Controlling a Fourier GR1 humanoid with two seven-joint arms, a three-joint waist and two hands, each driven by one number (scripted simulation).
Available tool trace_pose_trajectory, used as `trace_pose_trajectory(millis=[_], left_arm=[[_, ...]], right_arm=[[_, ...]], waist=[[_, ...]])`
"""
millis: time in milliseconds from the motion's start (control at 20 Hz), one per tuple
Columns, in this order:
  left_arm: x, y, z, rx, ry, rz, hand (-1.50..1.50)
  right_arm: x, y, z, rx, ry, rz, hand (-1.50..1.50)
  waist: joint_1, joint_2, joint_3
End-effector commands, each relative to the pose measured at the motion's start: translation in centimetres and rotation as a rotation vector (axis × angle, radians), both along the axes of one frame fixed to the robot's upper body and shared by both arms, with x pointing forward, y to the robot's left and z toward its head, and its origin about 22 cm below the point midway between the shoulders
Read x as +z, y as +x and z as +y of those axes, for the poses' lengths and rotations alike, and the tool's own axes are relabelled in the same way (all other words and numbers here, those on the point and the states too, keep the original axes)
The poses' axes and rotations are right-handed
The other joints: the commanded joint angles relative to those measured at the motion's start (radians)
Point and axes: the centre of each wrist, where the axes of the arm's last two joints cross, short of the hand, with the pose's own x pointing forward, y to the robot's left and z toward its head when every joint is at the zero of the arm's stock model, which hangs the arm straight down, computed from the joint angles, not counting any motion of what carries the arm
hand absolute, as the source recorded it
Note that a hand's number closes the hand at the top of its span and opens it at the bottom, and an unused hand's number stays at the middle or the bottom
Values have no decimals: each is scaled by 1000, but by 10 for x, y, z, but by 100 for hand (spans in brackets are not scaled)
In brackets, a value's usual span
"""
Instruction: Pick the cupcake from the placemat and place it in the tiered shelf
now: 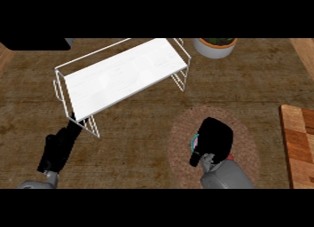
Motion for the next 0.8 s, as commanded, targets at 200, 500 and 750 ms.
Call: trace_pose_trajectory(millis=[200,500,750], left_arm=[[1,1,-5,2,-4,39,0],[1,-6,-12,11,-3,45,0],[-11,-6,0,10,10,64,0]], right_arm=[[22,-8,11,610,103,-54,150],[92,-10,-26,648,132,-243,150],[143,-23,-44,641,133,-463,150]], waist=[[13,8,-3],[-7,3,-4],[-11,4,-4]])
